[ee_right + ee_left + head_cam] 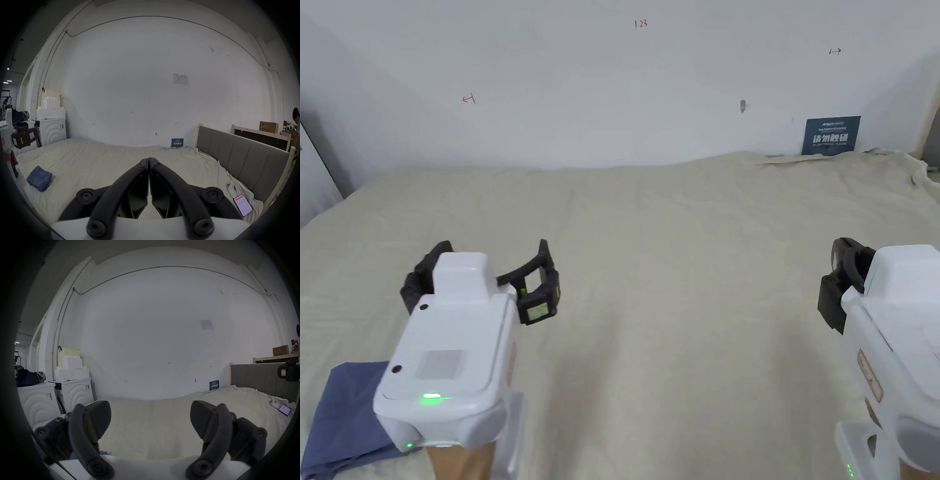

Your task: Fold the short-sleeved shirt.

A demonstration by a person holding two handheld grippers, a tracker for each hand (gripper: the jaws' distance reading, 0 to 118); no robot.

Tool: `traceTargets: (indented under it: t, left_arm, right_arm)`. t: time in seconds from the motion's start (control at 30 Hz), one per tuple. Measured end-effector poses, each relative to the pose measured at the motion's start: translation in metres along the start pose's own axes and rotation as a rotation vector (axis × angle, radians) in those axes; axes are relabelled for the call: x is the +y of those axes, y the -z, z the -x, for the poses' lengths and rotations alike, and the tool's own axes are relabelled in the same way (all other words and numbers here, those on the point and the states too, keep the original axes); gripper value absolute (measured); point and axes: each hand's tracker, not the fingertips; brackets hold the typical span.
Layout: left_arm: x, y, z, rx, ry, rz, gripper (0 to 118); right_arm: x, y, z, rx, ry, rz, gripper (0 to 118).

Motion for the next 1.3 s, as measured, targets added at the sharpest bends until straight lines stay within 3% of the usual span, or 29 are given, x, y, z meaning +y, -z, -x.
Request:
traceTargets:
  t: [0.1, 0.17, 0.2, 0.23, 0.27, 0.33, 1.3]
  left_arm:
    - [-0.010, -0.004, -0.019, -0.004, 0.008, -0.009, 81]
    - [-0.016, -0.008, -0.029, -0.004, 0.006, -0.017, 62]
    - [-0.020, -0.009, -0.033, -0.006, -0.005, -0.025, 48]
    - [-0.022, -0.009, -0.035, -0.005, -0.014, -0.027, 24]
    - [-0.024, -0.009, -0.036, -0.010, -0.022, -0.022, 11]
    - [-0.029, -0.010, -0.041, -0.025, -0.030, -0.012, 2]
    - [-0.040, -0.007, -0.036, -0.067, -0.059, 0.039, 0]
  right_arm:
    - [-0.003, -0.003, -0.005, -0.008, -0.003, -0.003, 0]
    - [-0.004, -0.004, -0.012, -0.013, -0.004, -0.005, 0]
    - [-0.005, -0.005, -0.013, -0.016, -0.008, -0.007, 0]
    - [-0.006, -0.005, -0.013, -0.019, -0.011, -0.008, 0]
    - [-0.006, -0.005, -0.013, -0.021, -0.013, -0.011, 0]
    - [-0.008, -0.006, -0.014, -0.023, -0.012, -0.014, 0]
    - [-0.023, -0.010, -0.005, -0.021, -0.020, -0.024, 0]
